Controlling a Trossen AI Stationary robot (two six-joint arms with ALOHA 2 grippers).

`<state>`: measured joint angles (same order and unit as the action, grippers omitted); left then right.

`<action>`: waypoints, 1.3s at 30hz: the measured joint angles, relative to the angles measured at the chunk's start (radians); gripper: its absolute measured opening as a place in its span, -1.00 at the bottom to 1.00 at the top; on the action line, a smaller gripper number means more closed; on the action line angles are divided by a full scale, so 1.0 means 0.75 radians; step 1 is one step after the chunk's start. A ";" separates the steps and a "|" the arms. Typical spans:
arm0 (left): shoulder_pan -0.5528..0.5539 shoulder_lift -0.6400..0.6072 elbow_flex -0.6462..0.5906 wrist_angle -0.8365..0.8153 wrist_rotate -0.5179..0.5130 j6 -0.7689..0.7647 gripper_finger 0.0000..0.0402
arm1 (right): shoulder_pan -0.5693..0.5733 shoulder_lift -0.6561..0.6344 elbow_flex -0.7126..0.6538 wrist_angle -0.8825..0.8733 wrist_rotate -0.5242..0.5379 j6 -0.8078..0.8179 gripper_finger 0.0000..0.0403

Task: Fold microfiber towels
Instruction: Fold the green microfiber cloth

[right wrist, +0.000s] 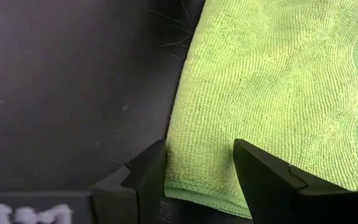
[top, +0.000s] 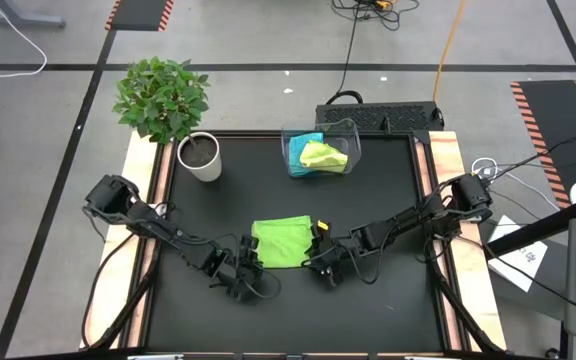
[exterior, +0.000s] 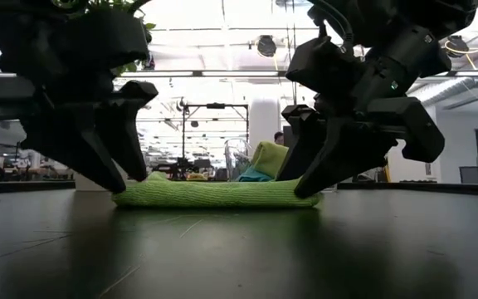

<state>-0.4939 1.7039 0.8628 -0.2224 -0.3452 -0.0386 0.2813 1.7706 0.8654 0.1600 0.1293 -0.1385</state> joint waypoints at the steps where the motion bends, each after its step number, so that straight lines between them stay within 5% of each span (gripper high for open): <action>1: 0.002 0.013 0.001 0.001 -0.009 0.001 -0.28 | 0.000 0.000 0.000 0.000 0.000 0.003 -0.11; 28: 0.065 0.131 0.002 0.059 -0.065 0.038 -0.28 | -0.039 0.091 0.003 0.073 -0.037 -0.015 -0.13; 31: 0.071 0.131 0.002 0.042 -0.027 0.045 -0.38 | -0.040 0.091 0.002 0.059 -0.038 -0.013 -0.25; 36: 0.074 0.116 0.002 0.022 0.056 -0.015 -0.90 | -0.038 0.091 0.001 0.043 -0.051 -0.029 -0.73; 39: 0.069 0.098 0.001 0.014 0.076 0.037 -0.93 | -0.027 0.080 0.001 0.035 -0.045 -0.064 -0.94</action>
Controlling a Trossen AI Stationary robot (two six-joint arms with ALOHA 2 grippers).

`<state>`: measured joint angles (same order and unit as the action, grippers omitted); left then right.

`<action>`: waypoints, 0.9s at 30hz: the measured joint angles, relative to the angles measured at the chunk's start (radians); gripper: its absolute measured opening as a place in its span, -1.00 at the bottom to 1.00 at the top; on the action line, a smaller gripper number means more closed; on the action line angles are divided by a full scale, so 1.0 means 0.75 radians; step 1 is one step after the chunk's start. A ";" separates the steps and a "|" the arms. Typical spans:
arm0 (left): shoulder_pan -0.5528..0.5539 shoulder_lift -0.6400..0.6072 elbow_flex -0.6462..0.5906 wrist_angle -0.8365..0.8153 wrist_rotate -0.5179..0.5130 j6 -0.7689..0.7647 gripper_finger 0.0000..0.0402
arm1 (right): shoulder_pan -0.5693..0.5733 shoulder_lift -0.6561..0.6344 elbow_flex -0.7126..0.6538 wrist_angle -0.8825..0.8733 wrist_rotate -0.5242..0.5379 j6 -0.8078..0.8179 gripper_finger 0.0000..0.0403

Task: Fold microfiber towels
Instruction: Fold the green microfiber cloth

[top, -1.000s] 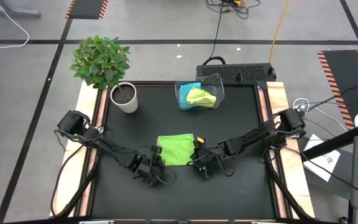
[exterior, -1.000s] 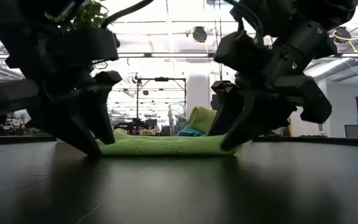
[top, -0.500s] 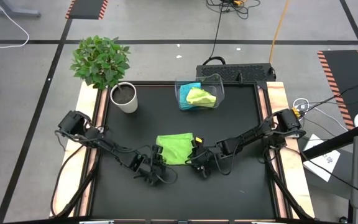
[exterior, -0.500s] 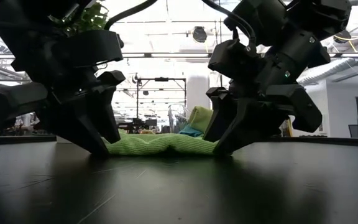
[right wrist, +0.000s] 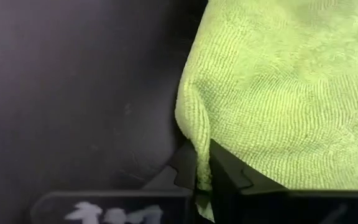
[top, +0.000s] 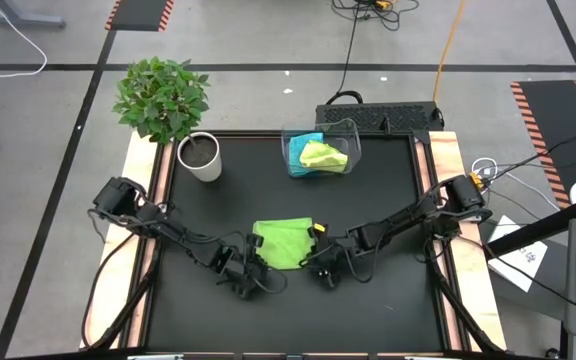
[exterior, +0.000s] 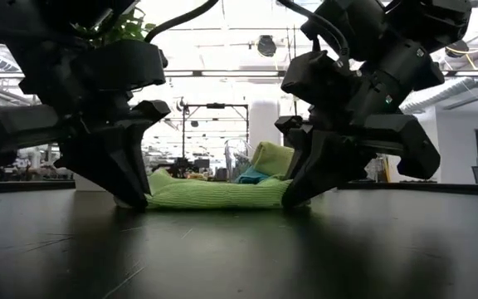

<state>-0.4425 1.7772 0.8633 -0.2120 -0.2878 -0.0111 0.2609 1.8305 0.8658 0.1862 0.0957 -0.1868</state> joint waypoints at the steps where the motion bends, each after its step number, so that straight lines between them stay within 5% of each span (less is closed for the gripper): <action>1: -0.006 -0.010 0.000 -0.005 0.000 0.027 -0.93 | 0.004 -0.005 0.000 -0.004 0.006 -0.002 -0.94; 14: -0.001 -0.332 -0.005 -0.041 0.050 0.066 -0.98 | -0.006 -0.286 0.000 -0.165 -0.145 0.117 -0.99; 27: 0.075 -0.351 -0.002 0.034 0.368 -0.091 -0.99 | -0.048 -0.330 -0.008 -0.209 -0.446 0.228 -1.00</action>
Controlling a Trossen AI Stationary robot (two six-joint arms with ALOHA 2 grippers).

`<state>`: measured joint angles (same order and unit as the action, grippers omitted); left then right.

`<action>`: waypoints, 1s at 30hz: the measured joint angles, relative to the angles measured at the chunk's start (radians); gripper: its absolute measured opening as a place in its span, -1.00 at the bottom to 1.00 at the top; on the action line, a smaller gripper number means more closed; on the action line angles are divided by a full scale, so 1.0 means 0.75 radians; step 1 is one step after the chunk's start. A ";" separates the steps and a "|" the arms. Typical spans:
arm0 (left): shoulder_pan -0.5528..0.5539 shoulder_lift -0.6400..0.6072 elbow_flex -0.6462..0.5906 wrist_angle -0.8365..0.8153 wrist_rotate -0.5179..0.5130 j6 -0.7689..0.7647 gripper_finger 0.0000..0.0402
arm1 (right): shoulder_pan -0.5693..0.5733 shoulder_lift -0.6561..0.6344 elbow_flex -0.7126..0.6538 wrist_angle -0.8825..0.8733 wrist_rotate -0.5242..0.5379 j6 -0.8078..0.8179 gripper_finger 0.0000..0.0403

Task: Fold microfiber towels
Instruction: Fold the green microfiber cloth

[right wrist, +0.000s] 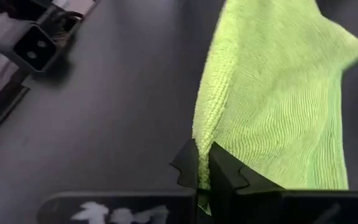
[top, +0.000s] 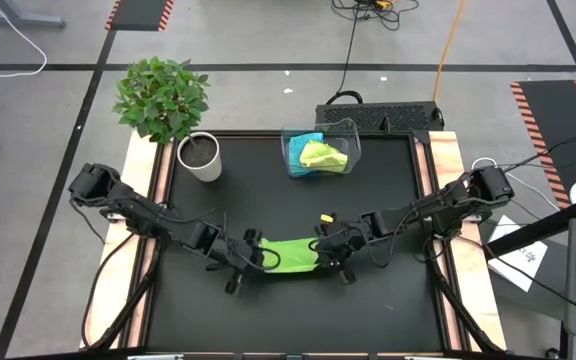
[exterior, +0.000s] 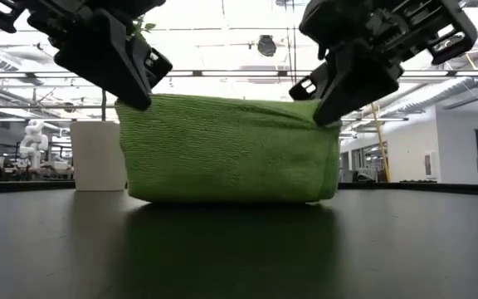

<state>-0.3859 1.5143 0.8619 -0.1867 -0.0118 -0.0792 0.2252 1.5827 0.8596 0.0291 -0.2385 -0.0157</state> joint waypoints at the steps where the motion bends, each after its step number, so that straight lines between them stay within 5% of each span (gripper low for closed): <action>1: 0.010 0.000 0.000 0.001 0.012 -0.006 -0.99 | -0.009 0.000 -0.005 0.000 -0.001 0.004 -1.00; 14: 0.264 0.078 -0.002 -0.056 0.123 -0.104 -1.00 | -0.236 0.000 -0.121 0.040 -0.241 0.080 -1.00; 30: 0.504 0.128 -0.003 -0.047 0.285 0.095 -1.00 | -0.494 0.000 -0.183 0.094 -0.469 0.006 -0.99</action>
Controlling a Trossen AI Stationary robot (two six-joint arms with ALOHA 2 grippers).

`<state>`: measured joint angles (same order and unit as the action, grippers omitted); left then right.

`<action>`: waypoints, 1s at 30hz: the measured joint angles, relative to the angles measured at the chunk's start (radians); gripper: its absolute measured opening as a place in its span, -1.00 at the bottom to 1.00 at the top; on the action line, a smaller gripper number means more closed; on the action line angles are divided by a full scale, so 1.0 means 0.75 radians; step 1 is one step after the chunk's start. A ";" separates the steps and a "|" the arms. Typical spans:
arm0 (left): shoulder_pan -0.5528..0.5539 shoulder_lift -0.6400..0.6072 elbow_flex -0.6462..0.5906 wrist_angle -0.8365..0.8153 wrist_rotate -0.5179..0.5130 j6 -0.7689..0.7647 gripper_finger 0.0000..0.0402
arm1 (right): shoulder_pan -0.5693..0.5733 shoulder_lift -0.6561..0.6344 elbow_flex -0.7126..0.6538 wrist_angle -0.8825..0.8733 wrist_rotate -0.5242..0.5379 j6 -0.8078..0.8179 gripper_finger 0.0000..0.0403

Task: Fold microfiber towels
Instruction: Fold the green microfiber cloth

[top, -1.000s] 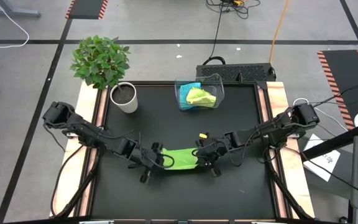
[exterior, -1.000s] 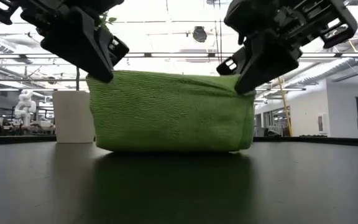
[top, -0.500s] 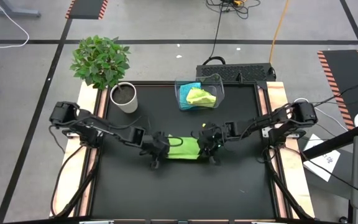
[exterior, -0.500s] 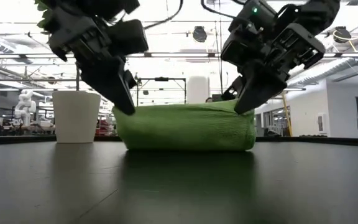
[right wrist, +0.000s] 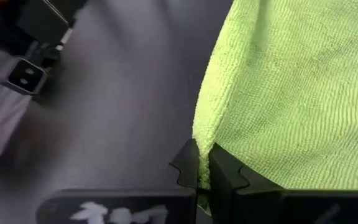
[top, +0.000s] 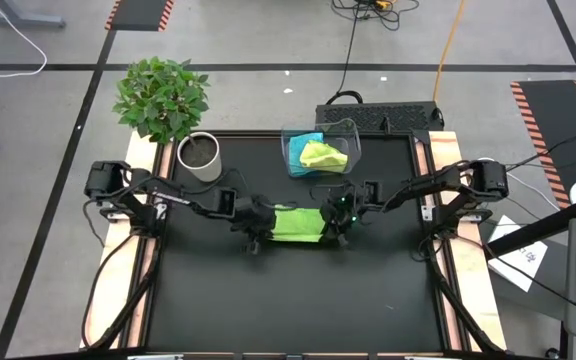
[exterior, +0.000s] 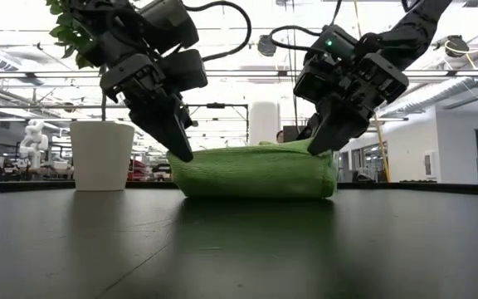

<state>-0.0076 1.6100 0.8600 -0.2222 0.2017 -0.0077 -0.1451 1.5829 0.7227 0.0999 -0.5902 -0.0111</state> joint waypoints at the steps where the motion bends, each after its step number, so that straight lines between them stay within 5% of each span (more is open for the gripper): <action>1: 0.012 0.000 0.000 0.000 0.027 0.007 -1.00 | -0.013 0.000 0.000 0.000 -0.025 -0.003 -0.99; 5: 0.027 0.000 0.001 0.008 0.109 0.020 -1.00 | -0.034 0.000 0.000 0.002 -0.147 -0.018 -0.99; 16: -0.127 0.000 0.002 0.061 0.162 -0.015 -1.00 | 0.102 0.000 0.003 0.016 -0.144 -0.038 -0.97; 22: -0.161 0.001 -0.012 -0.017 0.173 -0.048 -1.00 | 0.204 0.000 -0.009 -0.014 -0.191 -0.039 -0.79; 30: -0.209 0.001 -0.005 -0.006 0.158 -0.076 -1.00 | 0.258 -0.005 -0.003 0.136 -0.085 -0.081 -0.63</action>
<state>-0.1643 1.6108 0.8566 -0.2266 0.3198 -0.0649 0.0486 1.5790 0.7204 0.2021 -0.6539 -0.0715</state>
